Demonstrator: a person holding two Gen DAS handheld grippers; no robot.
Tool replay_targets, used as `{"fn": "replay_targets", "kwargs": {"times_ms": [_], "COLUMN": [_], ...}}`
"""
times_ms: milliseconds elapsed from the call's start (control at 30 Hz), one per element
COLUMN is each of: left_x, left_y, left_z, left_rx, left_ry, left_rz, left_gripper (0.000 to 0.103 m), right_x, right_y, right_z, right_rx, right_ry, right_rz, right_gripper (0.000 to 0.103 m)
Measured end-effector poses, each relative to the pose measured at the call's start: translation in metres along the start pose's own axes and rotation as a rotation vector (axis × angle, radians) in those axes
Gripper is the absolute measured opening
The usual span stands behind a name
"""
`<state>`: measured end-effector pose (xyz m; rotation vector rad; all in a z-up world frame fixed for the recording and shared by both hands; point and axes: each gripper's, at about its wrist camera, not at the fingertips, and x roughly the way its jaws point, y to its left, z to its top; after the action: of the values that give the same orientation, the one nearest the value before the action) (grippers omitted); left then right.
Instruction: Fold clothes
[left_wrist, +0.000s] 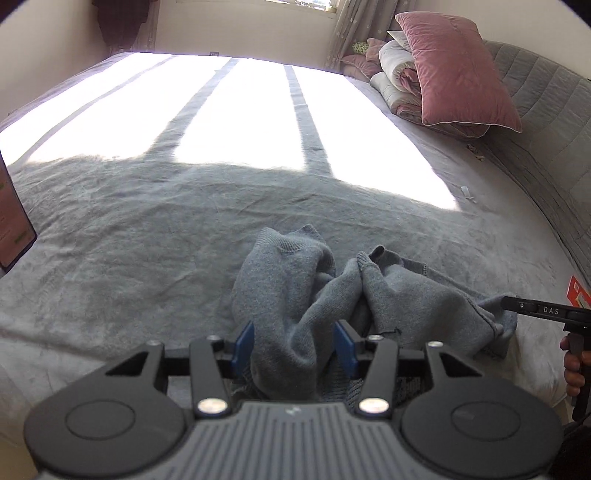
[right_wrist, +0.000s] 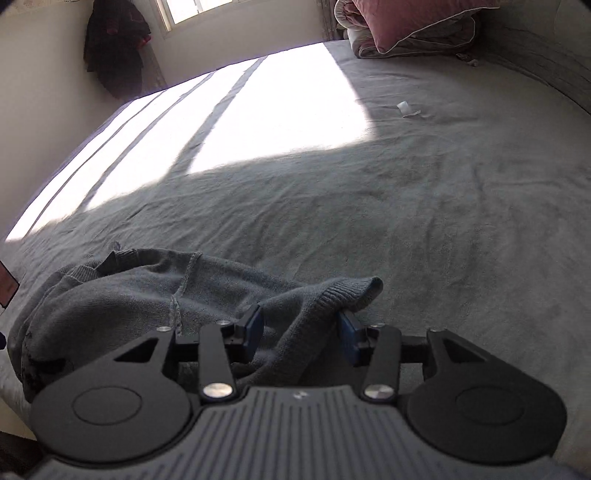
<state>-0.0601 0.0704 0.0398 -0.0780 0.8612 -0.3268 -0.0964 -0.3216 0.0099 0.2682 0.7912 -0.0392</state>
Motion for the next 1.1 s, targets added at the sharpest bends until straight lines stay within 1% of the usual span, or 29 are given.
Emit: {"fn": "replay_targets", "kwargs": {"times_ms": [100, 233, 400, 533, 667, 733, 767, 833, 867, 900, 933, 967, 1000, 1033, 1100], "left_x": [0.017, 0.047, 0.083, 0.102, 0.119, 0.126, 0.130, 0.133, 0.135, 0.134, 0.133, 0.130, 0.126, 0.122, 0.111], "left_y": [0.003, 0.009, 0.022, 0.030, 0.030, 0.031, 0.031, 0.031, 0.030, 0.030, 0.030, 0.031, 0.032, 0.033, 0.037], "left_z": [0.015, 0.028, 0.038, 0.043, 0.049, 0.051, 0.051, 0.050, 0.049, 0.049, 0.048, 0.048, 0.049, 0.049, 0.051], "left_rx": [-0.016, -0.068, -0.142, -0.183, -0.211, -0.226, -0.233, -0.226, -0.218, -0.210, -0.203, -0.206, -0.210, -0.213, -0.219], "left_ry": [0.000, 0.003, 0.026, 0.054, 0.059, 0.057, 0.056, 0.062, 0.064, 0.060, 0.054, 0.037, 0.020, 0.002, -0.039], "left_rz": [0.015, 0.047, 0.048, 0.032, 0.026, 0.014, 0.008, 0.003, 0.003, 0.009, 0.014, 0.021, 0.032, 0.044, 0.077], "left_gripper": [0.050, 0.050, 0.050, 0.050, 0.050, 0.038, 0.034, 0.020, 0.016, 0.009, 0.008, 0.007, 0.007, 0.007, 0.007], "right_x": [0.001, 0.015, 0.037, 0.058, 0.085, 0.100, 0.107, 0.120, 0.124, 0.128, 0.129, 0.129, 0.128, 0.127, 0.123], "right_y": [0.005, 0.021, 0.053, 0.081, 0.106, 0.116, 0.120, 0.125, 0.127, 0.129, 0.132, 0.134, 0.135, 0.136, 0.137], "right_z": [0.006, 0.012, 0.020, 0.030, 0.037, 0.038, 0.038, 0.037, 0.036, 0.035, 0.034, 0.034, 0.034, 0.034, 0.033], "right_rx": [-0.024, -0.054, -0.132, -0.196, -0.263, -0.286, -0.294, -0.314, -0.327, -0.341, -0.359, -0.379, -0.386, -0.391, -0.394], "right_ry": [-0.025, -0.016, 0.005, 0.013, 0.027, 0.036, 0.039, 0.054, 0.053, 0.050, 0.047, 0.045, 0.048, 0.053, 0.043], "right_rz": [0.005, 0.025, 0.063, 0.098, 0.109, 0.112, 0.117, 0.135, 0.138, 0.139, 0.152, 0.166, 0.180, 0.193, 0.186], "right_gripper": [0.048, 0.048, 0.048, 0.048, 0.048, 0.048, 0.048, 0.048, 0.048, 0.046, 0.035, 0.027, 0.011, 0.009, 0.007]}}
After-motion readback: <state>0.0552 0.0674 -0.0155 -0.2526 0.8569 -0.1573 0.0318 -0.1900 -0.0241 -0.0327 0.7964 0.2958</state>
